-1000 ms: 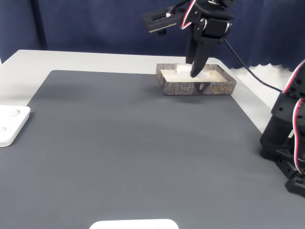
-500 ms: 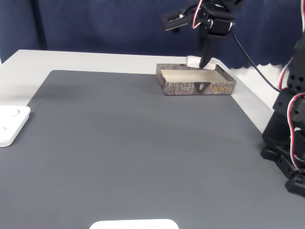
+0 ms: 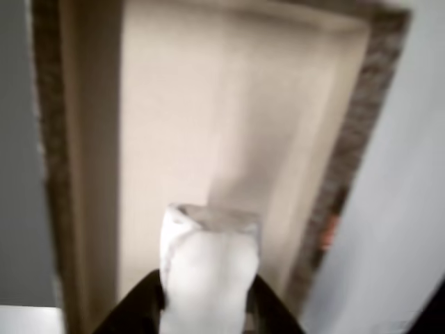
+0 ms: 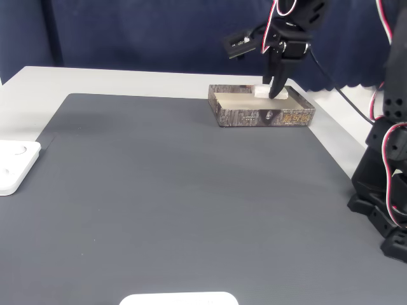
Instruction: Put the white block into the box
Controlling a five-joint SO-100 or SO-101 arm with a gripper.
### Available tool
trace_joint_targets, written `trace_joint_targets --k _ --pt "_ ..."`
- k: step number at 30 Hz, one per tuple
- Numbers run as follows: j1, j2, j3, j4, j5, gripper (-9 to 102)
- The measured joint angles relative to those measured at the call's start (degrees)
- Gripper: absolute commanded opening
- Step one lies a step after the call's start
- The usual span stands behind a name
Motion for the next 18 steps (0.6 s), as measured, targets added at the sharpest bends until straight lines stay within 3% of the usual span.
trace_joint_targets --k 18 --pt "-4.13 -7.21 -2.02 -3.69 -1.14 4"
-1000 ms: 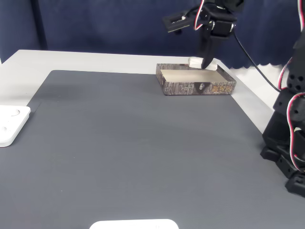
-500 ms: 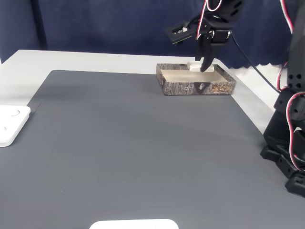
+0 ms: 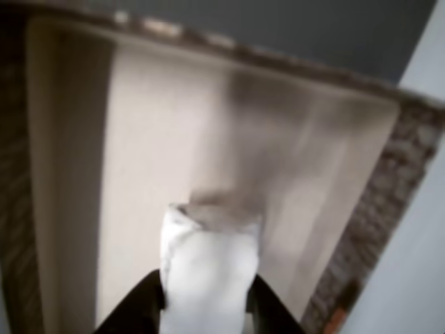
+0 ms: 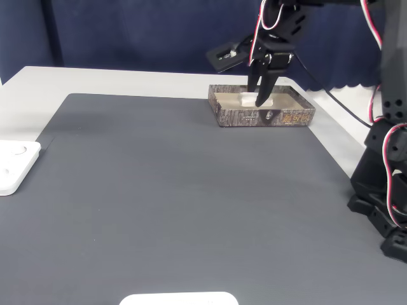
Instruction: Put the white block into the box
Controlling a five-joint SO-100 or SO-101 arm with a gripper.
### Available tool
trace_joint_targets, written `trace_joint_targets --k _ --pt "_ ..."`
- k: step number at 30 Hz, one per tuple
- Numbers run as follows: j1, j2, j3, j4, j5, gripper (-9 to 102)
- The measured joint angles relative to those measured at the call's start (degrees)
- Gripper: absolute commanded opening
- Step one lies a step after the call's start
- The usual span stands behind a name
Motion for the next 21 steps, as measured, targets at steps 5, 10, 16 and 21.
trace_joint_targets --k 5,10,16,21 --pt "-0.09 -1.23 -0.53 0.00 -0.97 4" --pt "-0.09 -2.11 -1.05 0.00 -1.05 6" --pt "-0.09 -2.46 -1.58 -0.97 -1.93 20" --pt "-0.09 -2.46 -1.58 -1.23 -2.02 30"
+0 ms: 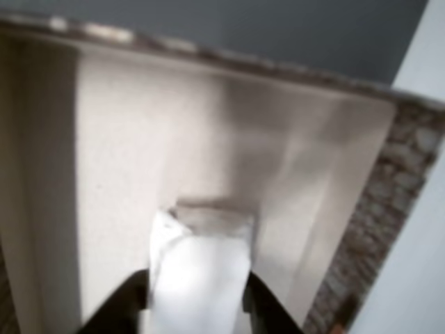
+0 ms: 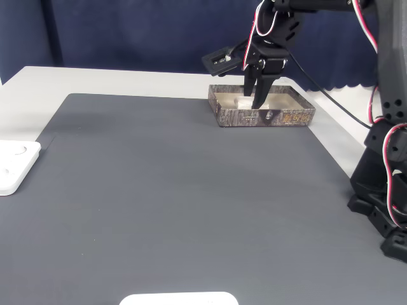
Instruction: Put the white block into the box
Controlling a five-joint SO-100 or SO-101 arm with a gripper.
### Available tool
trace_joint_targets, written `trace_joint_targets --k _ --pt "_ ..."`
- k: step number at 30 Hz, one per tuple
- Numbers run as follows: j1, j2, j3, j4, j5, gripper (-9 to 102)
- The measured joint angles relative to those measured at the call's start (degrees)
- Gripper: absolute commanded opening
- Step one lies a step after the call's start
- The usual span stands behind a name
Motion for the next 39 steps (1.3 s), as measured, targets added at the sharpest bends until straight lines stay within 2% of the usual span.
trace_joint_targets --k 3,21,30,35,39 --pt "0.00 0.00 0.00 0.00 0.00 33" --pt "0.00 0.53 -1.05 -2.29 -1.05 33" --pt "-1.32 11.16 4.04 -2.29 -4.83 29" --pt "-2.81 19.16 10.28 -2.29 -8.17 23" --pt "-4.31 26.89 18.37 -2.29 -11.51 9"
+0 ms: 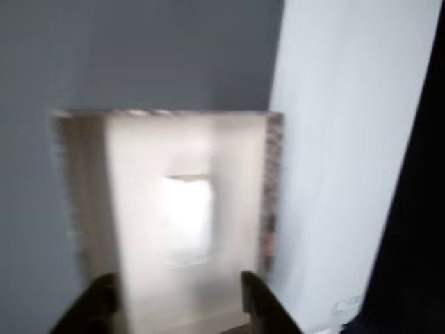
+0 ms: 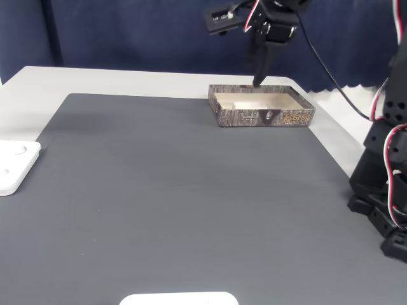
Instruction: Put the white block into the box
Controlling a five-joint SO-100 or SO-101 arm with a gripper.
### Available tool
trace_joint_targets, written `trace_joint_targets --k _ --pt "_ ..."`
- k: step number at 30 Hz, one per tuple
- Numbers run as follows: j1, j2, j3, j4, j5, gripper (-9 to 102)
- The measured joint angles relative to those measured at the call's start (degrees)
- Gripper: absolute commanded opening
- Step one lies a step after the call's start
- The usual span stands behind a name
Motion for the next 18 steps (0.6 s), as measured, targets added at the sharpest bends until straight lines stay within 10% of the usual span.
trace_joint_targets --k 18 --pt "-22.50 37.62 40.61 -1.05 -36.47 -2"
